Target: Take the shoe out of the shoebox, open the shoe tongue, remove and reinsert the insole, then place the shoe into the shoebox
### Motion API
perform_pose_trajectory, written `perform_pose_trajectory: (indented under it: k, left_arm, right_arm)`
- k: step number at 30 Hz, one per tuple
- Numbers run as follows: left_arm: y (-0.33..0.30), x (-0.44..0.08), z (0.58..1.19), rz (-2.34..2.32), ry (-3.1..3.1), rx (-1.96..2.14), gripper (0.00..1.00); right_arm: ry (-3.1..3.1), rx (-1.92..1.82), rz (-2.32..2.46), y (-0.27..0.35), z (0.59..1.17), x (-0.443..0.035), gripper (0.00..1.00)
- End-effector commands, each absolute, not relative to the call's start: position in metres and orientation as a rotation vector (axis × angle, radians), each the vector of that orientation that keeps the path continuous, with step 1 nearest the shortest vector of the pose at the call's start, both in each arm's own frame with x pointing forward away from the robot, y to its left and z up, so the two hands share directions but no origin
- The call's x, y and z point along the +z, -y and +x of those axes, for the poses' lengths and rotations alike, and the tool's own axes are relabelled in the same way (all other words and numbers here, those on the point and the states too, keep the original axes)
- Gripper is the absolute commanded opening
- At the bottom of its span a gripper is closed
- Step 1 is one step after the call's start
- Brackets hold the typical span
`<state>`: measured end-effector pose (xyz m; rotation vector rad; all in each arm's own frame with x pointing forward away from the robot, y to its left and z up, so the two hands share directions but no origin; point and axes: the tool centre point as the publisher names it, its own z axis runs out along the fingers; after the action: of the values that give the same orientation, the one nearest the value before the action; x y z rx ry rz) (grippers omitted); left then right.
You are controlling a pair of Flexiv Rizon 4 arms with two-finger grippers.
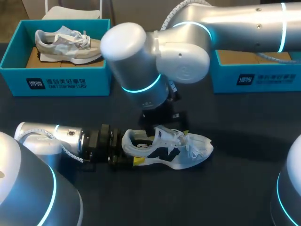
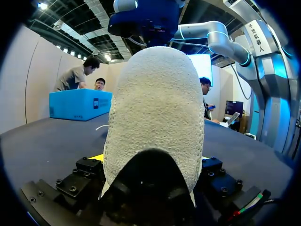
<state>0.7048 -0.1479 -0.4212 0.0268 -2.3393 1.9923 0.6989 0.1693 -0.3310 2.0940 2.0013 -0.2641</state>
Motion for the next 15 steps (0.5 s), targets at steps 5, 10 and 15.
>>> perform_pose_trajectory:
  k: [5,10,15]
  left_arm:
    - [0.1484,-0.4211,0.7042,0.031,2.344,1.991,0.00]
    - [0.1484,-0.4211,0.7042,0.031,2.344,1.991,0.00]
    - [0.1484,-0.4211,0.7042,0.031,2.344,1.991,0.00]
  right_arm:
    - [-1.914,-0.207,2.195,-0.1631,0.6954,-0.3262,0.79]
    - [-1.935,-0.190,2.227,-0.1594,0.6961,-0.3254,0.53]
    - [-1.965,-0.188,2.255,-0.1549,0.6977,-0.3261,0.46]
